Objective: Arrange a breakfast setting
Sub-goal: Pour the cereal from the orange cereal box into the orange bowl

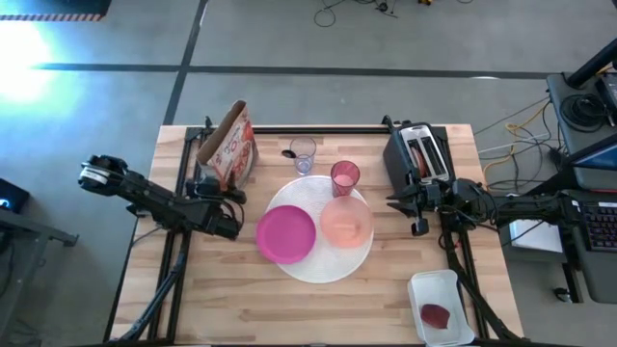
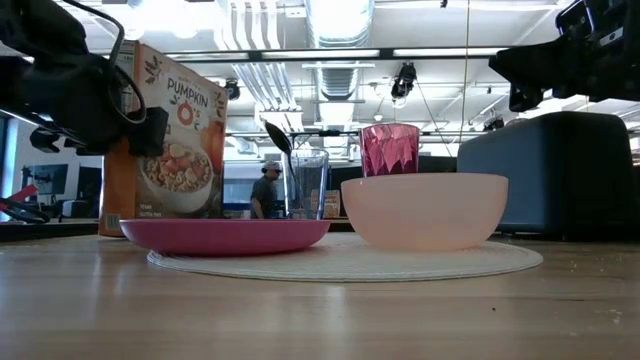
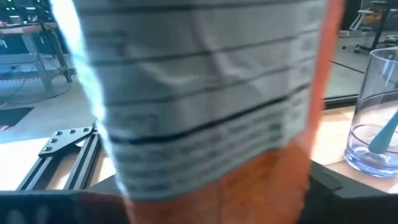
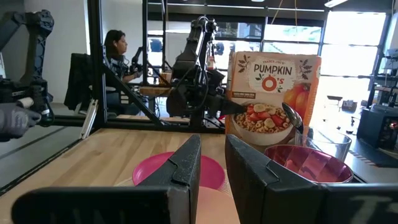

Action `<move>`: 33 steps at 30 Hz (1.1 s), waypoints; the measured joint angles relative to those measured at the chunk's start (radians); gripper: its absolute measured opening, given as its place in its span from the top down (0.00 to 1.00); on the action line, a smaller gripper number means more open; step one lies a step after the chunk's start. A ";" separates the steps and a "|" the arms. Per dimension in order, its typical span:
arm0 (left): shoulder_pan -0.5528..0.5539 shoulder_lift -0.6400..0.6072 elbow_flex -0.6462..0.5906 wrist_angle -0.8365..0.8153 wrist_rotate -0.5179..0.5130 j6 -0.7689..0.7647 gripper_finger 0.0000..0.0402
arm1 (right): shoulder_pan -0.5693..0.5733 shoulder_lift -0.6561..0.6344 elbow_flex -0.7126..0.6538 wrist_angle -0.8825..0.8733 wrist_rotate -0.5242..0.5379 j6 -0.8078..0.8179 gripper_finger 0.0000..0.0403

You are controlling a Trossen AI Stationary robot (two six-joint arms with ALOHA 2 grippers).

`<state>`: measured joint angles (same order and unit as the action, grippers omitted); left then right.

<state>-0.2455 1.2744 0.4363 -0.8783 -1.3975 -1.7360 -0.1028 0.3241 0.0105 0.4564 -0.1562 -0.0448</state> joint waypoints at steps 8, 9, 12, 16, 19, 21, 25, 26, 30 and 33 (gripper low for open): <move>0.017 0.000 -0.001 0.005 -0.010 0.079 0.82 | 0.000 0.000 0.000 0.000 0.000 0.000 0.84; 0.017 0.000 -0.001 0.006 -0.010 0.081 0.87 | 0.000 0.000 0.000 0.000 0.000 0.000 0.84; 0.016 0.000 -0.001 0.011 -0.010 0.075 0.98 | 0.000 0.000 0.000 0.000 0.000 0.000 0.84; 0.017 0.000 0.030 0.010 0.000 0.078 0.98 | 0.000 0.000 0.000 -0.001 0.000 0.000 0.84; 0.016 -0.001 0.089 -0.038 0.003 0.079 1.00 | 0.000 0.000 0.000 -0.002 0.000 0.000 0.84; 0.016 -0.001 0.145 -0.097 0.003 0.101 1.00 | 0.000 0.000 0.000 -0.003 0.000 0.000 0.84; 0.016 -0.002 0.287 -0.206 0.003 0.176 1.00 | 0.000 0.000 0.000 -0.003 0.000 0.000 0.84; 0.016 -0.002 0.325 -0.234 0.005 0.194 1.00 | 0.000 0.000 0.000 -0.003 0.000 0.000 0.84; 0.004 -0.002 0.469 -0.359 0.026 0.207 1.00 | 0.000 0.000 0.000 -0.003 0.000 0.000 0.84; -0.029 -0.002 0.566 -0.401 0.027 0.289 1.00 | 0.000 0.000 0.000 -0.003 0.000 0.000 0.84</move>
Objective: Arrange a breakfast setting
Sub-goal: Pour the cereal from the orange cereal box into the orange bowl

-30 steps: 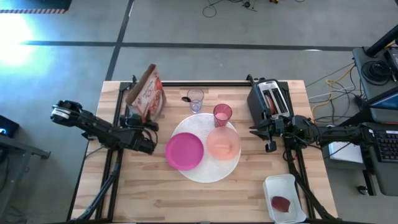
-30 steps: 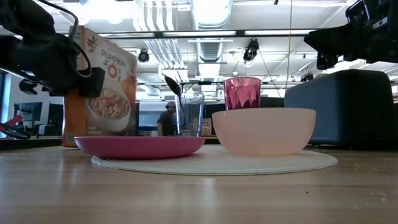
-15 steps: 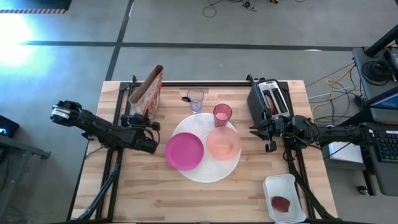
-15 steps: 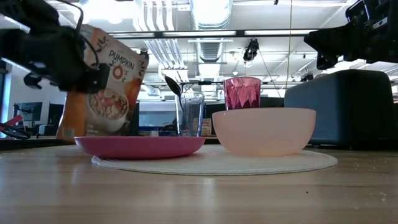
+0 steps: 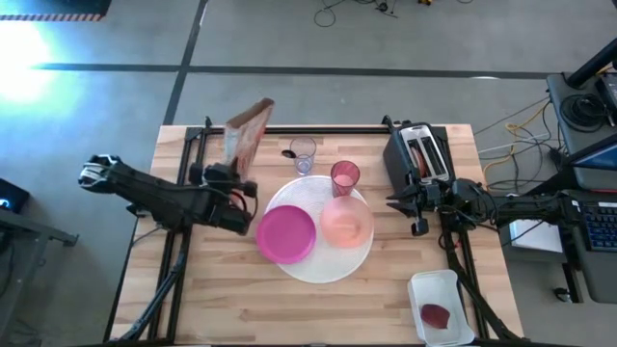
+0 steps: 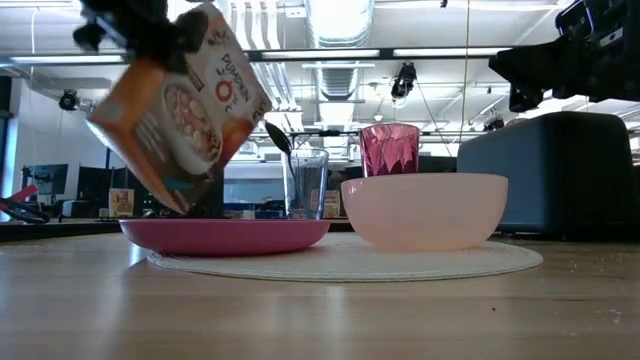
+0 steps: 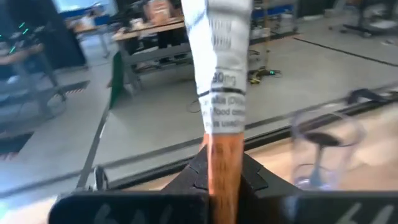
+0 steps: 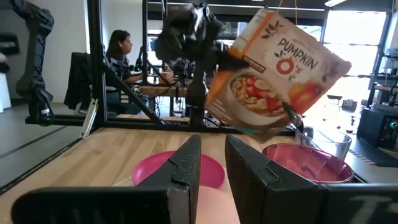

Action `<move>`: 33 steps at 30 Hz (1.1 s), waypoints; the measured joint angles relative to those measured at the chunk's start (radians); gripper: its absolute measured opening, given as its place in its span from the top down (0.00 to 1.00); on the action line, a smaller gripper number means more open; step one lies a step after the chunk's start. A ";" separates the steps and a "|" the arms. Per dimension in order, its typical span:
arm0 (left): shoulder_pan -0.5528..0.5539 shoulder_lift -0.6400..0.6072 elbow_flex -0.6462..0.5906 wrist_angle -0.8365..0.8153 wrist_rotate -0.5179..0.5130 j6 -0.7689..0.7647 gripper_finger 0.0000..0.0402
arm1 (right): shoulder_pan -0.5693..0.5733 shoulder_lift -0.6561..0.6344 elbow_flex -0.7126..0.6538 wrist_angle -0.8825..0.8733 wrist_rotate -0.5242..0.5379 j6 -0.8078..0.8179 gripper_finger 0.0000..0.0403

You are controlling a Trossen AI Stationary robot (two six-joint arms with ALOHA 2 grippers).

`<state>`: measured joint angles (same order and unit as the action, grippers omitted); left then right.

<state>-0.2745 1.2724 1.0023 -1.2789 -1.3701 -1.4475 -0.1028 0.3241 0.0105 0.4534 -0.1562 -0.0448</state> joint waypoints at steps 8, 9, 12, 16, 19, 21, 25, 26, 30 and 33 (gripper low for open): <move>-0.124 -0.001 0.224 -0.012 0.043 0.261 1.00 | 0.000 0.000 0.000 0.000 0.000 0.000 0.84; -0.141 0.000 0.241 -0.012 0.044 0.267 1.00 | 0.000 0.000 0.000 0.000 0.000 0.000 0.84; -0.193 0.000 0.284 -0.011 0.045 0.286 1.00 | 0.000 0.000 0.000 0.000 0.000 0.000 0.84; -0.263 0.001 0.329 -0.011 0.048 0.288 1.00 | 0.000 0.000 0.000 -0.001 0.000 0.000 0.84; -0.311 0.001 0.361 -0.007 0.057 0.297 1.00 | 0.000 0.000 0.000 -0.001 0.000 0.000 0.84; -0.333 0.001 0.379 0.014 0.079 0.318 1.00 | 0.000 0.000 0.000 -0.001 0.000 0.000 0.84; -0.351 0.001 0.401 0.099 0.150 0.405 1.00 | 0.000 0.000 0.000 0.000 0.000 0.000 0.84; -0.351 0.001 0.405 0.130 0.172 0.433 1.00 | 0.000 0.000 0.000 -0.001 0.000 0.000 0.84; -0.351 0.018 0.430 0.212 0.244 0.533 1.00 | 0.000 0.000 0.000 -0.001 0.000 0.000 0.84; -0.351 0.040 0.474 0.215 0.297 0.563 1.00 | 0.000 0.000 0.000 -0.001 0.000 0.000 0.84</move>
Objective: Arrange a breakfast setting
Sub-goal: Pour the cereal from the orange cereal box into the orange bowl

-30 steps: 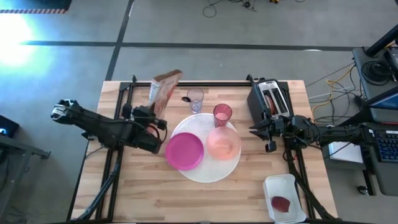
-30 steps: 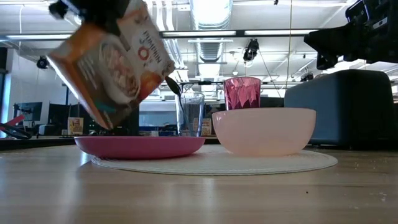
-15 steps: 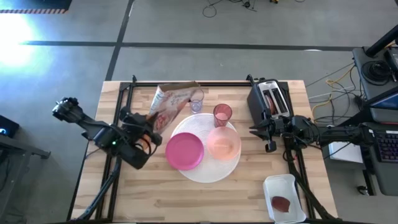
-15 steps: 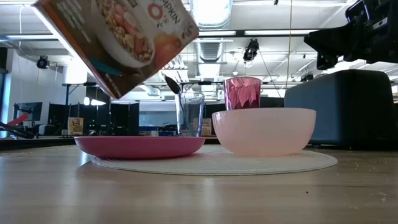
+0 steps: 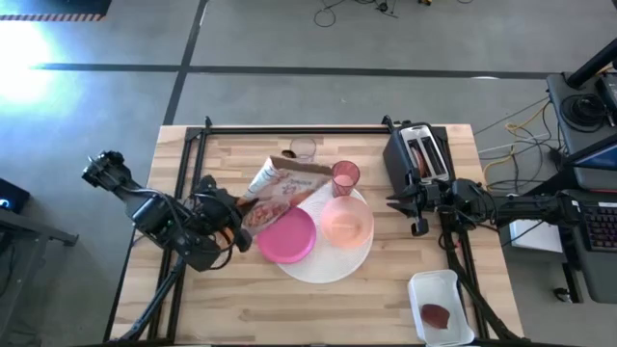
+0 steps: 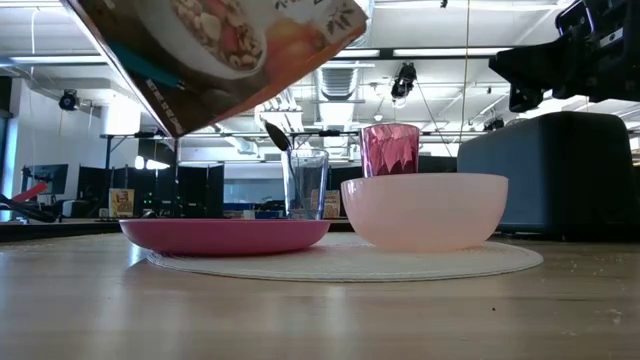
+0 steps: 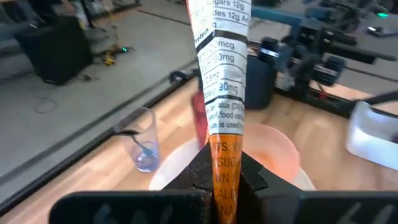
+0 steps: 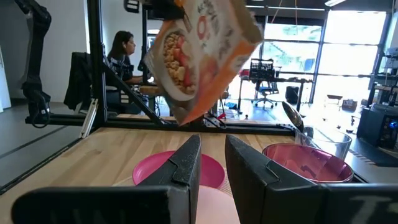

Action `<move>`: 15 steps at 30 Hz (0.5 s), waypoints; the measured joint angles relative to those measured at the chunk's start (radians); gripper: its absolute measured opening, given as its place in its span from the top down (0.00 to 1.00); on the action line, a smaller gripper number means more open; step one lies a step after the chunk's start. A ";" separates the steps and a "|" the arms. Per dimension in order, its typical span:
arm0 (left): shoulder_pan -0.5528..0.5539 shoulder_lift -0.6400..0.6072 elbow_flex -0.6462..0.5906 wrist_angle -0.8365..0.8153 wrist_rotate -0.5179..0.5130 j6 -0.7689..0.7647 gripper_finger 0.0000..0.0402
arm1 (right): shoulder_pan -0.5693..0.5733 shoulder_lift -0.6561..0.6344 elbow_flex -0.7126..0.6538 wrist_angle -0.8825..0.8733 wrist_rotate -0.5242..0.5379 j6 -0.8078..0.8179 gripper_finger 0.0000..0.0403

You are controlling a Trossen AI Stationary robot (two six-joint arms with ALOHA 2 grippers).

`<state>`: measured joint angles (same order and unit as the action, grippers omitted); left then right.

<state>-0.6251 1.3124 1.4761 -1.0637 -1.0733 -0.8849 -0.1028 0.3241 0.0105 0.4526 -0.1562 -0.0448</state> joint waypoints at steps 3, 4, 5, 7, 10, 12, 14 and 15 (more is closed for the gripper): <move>0.007 0.032 0.048 0.000 0.079 0.023 1.00 | 0.000 0.000 0.000 0.000 0.000 0.000 0.84; 0.008 0.042 0.060 -0.001 0.110 0.028 1.00 | 0.000 0.000 0.000 0.000 0.000 0.000 0.84; 0.011 0.053 0.074 -0.002 0.140 0.034 1.00 | 0.000 0.000 0.000 0.000 0.000 0.000 0.84; 0.019 0.073 0.105 -0.002 0.191 0.039 1.00 | 0.000 0.000 0.000 0.000 0.000 0.000 0.84; 0.034 0.099 0.140 -0.009 0.261 0.036 1.00 | 0.000 0.000 0.000 0.000 0.000 0.000 0.84; 0.048 0.117 0.154 -0.009 0.310 0.036 1.00 | 0.000 0.000 0.000 0.000 0.000 0.000 0.84; 0.067 0.133 0.164 -0.012 0.363 0.036 1.00 | 0.000 0.000 0.000 0.000 0.000 0.000 0.84; 0.077 0.140 0.168 -0.012 0.390 0.036 1.00 | 0.000 0.000 0.000 0.000 0.000 0.000 0.84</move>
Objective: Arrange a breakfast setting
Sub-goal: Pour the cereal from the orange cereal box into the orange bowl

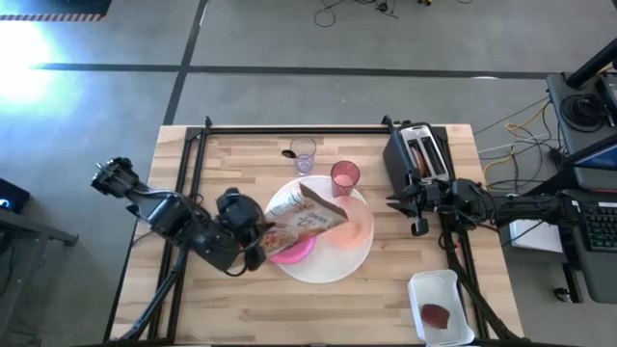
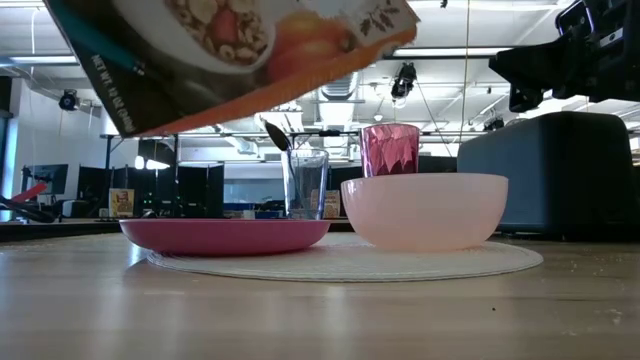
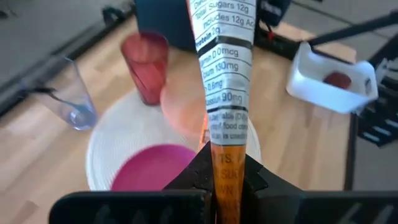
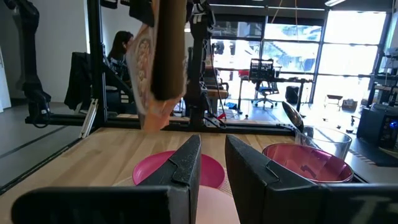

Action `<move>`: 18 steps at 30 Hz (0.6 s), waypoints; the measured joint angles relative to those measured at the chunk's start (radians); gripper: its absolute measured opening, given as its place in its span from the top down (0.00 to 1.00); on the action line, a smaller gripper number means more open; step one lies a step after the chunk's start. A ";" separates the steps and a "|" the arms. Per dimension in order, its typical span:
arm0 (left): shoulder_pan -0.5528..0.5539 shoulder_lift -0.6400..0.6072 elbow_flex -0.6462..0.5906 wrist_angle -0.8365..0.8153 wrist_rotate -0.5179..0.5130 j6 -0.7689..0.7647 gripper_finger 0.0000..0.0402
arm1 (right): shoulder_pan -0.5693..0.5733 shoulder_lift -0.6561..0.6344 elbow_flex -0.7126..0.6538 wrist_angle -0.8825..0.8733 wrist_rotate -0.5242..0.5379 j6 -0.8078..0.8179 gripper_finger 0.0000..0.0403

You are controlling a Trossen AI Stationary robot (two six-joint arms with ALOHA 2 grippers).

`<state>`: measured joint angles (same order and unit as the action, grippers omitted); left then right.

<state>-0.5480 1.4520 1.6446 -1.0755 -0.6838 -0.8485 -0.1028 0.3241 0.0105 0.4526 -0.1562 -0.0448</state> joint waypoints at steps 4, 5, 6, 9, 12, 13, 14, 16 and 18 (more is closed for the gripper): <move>0.047 0.033 0.021 -0.005 0.113 -0.001 1.00 | 0.000 0.000 0.000 0.000 0.000 0.000 0.84; 0.061 0.040 0.028 -0.006 0.141 -0.001 1.00 | 0.000 0.000 0.000 0.000 0.000 0.000 0.84; 0.074 0.049 0.035 -0.005 0.170 -0.001 1.00 | 0.000 0.000 0.000 0.000 0.000 0.000 0.84; 0.114 0.071 0.064 -0.014 0.250 -0.007 1.00 | 0.000 0.000 0.000 0.000 0.000 0.000 0.84; 0.150 0.101 0.101 -0.043 0.313 -0.037 1.00 | 0.000 0.000 0.000 -0.001 0.000 0.000 0.84; 0.161 0.112 0.116 -0.057 0.334 -0.047 1.00 | 0.000 0.000 0.000 -0.001 0.000 0.000 0.84; 0.170 0.124 0.132 -0.071 0.351 -0.053 1.00 | 0.000 0.000 0.000 -0.001 0.000 0.000 0.84; 0.183 0.150 0.172 -0.099 0.371 -0.058 1.00 | 0.000 0.000 0.000 -0.002 0.000 0.000 0.84; 0.187 0.184 0.220 -0.140 0.376 -0.058 1.00 | 0.000 0.000 0.000 -0.002 0.000 0.000 0.84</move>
<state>-0.3607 1.6360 1.8649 -1.2155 -0.3079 -0.9064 -0.1028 0.3241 0.0105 0.4511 -0.1559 -0.0448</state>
